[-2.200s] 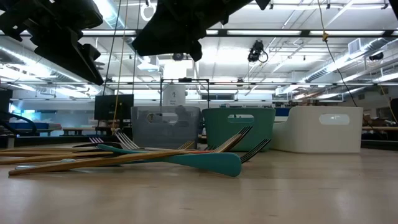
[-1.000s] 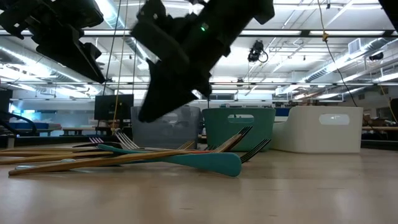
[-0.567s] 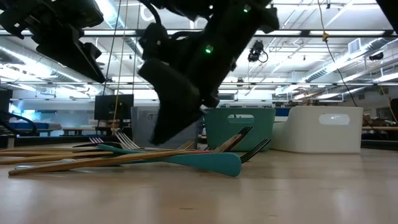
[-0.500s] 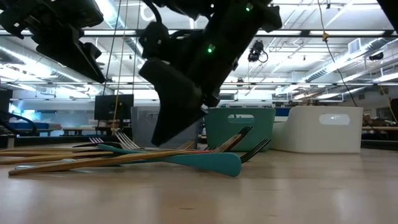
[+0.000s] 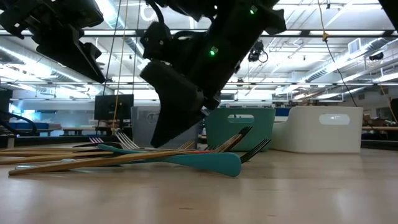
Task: Sort silverware by color (type)
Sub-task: Put the orange fork into the white bin
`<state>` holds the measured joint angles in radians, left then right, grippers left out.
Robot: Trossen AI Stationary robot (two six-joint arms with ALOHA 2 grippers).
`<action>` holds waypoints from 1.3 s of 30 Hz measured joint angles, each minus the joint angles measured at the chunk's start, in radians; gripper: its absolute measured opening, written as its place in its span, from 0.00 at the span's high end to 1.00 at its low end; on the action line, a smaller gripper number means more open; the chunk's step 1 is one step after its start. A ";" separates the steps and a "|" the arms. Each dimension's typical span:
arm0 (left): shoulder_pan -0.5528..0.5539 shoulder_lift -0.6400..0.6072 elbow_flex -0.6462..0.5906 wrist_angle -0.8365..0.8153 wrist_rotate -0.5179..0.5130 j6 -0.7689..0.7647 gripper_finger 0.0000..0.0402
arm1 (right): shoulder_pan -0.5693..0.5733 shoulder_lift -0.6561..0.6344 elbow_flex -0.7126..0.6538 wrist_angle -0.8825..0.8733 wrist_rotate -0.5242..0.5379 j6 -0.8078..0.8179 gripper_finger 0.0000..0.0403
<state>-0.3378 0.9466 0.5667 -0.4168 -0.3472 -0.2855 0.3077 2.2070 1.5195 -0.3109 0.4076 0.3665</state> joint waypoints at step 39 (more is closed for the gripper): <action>0.000 0.000 0.000 0.000 0.000 0.002 0.63 | -0.001 -0.003 -0.067 0.056 -0.032 0.000 0.90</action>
<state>-0.3374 0.9466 0.5667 -0.4168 -0.3473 -0.2833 0.3065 2.2040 1.4528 -0.2554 0.3756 0.3665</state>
